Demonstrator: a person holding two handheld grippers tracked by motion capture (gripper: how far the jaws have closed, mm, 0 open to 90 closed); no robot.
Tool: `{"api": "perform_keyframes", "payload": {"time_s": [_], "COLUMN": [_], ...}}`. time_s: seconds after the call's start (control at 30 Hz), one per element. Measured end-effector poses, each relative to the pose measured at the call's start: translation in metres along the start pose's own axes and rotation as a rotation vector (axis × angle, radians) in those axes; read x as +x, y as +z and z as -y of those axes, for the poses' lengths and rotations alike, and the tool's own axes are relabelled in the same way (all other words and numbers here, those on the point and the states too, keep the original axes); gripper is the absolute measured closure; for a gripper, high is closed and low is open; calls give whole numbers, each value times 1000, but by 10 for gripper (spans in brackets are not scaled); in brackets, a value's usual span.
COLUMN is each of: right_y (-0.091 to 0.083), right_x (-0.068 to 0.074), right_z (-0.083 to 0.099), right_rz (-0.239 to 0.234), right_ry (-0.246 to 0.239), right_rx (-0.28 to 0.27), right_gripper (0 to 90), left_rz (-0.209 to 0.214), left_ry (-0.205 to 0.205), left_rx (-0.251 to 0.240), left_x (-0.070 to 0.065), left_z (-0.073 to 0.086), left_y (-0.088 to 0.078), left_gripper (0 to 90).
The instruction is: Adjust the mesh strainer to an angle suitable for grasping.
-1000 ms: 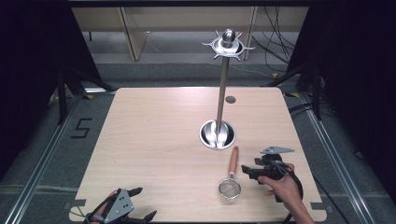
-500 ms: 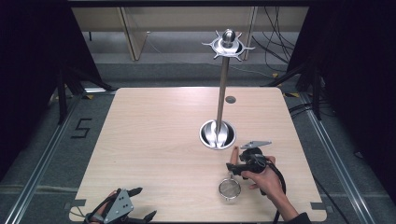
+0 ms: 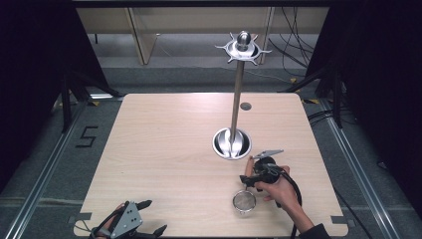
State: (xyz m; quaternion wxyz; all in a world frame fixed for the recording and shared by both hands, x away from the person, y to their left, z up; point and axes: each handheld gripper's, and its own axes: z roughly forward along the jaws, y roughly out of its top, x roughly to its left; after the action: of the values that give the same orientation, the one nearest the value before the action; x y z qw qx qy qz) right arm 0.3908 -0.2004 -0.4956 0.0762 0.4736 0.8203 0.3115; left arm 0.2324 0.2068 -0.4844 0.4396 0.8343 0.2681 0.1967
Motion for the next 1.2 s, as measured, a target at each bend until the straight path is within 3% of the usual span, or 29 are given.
{"api": "perform_keyframes", "payload": {"time_s": [0.17, 0.27, 0.37, 0.63, 0.7, 0.8, 0.83, 0.87, 0.9, 1.03, 1.1, 1.17, 1.2], "right_y": [1, 4, 2, -2, -4, -5, -6, -7, -6, -6, -7, -7, -9], "right_x": [-1, 0, 1, 2, 2, 2, 2, 2, 0, -1, 2, 0, -2], "right_z": [-2, -2, -4, -4, -5, -5, -5, -5, -6, -6, -5, -6, -6], "right_rz": [11, 5, 21, 5, 5, 3, 31, -1, 5, -8, -11, -8, -6], "right_ry": [-52, -79, -121, -147, -173, -175, -182, -187, -229, -267, -228, -247, -266], "right_rx": [24, 8, 51, 98, 126, 156, 161, 170, 159, 169, 185, 185, 190], "right_gripper": [382, 406, 470, 566, 620, 656, 670, 679, 680, 681, 678, 676, 674], "left_rz": [3, 2, 2, 1, 6, 4, 7, 8, 7, 8, 9, 7, 10], "left_ry": [4, 2, 1, 2, 3, 6, 23, 20, 21, 22, -2, 8, -8], "left_rx": [3, 1, 1, 1, 4, 3, 3, 3, 3, 3, 0, 9, -4], "left_x": [0, 0, 0, 0, 0, 0, 1, 1, 1, 1, 0, 1, 0], "left_z": [0, 0, 0, 0, 0, 0, 0, 0, 0, 0, 0, 0, 0], "left_y": [0, 0, 0, 0, 0, 0, 0, 0, 0, 0, 1, 1, 1], "left_gripper": [150, 150, 150, 150, 150, 150, 150, 150, 150, 150, 150, 150, 150]}}
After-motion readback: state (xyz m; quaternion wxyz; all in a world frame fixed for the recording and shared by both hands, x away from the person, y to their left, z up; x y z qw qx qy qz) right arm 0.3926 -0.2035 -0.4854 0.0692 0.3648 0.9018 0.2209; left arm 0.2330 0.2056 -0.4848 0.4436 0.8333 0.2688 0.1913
